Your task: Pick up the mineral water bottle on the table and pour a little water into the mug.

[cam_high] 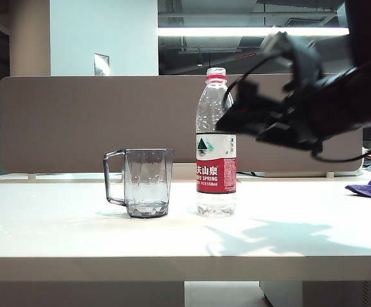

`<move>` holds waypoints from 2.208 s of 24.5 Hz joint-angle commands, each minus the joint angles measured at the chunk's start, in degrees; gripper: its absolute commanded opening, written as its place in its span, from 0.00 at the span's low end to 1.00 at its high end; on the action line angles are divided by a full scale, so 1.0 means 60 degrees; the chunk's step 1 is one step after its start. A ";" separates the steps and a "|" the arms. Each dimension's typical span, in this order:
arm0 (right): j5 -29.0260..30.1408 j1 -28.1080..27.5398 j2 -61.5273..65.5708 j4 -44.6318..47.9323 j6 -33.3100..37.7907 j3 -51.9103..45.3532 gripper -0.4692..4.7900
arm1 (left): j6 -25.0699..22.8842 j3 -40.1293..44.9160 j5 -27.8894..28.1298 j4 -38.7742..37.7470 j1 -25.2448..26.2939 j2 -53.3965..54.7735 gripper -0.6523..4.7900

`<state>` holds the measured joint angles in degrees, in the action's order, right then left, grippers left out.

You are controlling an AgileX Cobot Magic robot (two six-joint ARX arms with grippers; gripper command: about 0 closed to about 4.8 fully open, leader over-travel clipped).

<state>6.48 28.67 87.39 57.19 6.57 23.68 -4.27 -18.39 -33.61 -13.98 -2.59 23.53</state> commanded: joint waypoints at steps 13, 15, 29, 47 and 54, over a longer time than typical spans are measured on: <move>0.0455 -0.0007 -0.5340 -0.2863 0.0015 -0.3253 0.08 | -0.0033 -0.0025 -0.0007 0.0127 0.0000 -0.0011 0.11; 0.0463 -0.0007 -0.5832 -0.3249 0.0025 -0.3534 0.08 | -0.0033 -0.0025 -0.0007 0.0127 0.0000 0.0000 0.11; 0.0029 -0.1384 -0.9530 -0.8040 -0.0073 -0.3942 0.08 | -0.0033 -0.0025 -0.0004 0.0127 0.0004 -0.0007 0.11; 0.0412 -0.4357 -1.3019 -1.0349 -0.0102 -0.3942 0.08 | -0.0036 -0.0025 -0.0007 0.0127 0.0004 -0.0007 0.11; 0.0412 -0.4728 -1.4356 -1.0346 -0.0106 -0.3942 0.08 | -0.0033 -0.0025 -0.0007 0.0127 0.0000 -0.0007 0.11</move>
<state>9.08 0.19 1.65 -5.48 6.07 0.47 -4.29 -18.39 -33.61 -13.98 -2.59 23.53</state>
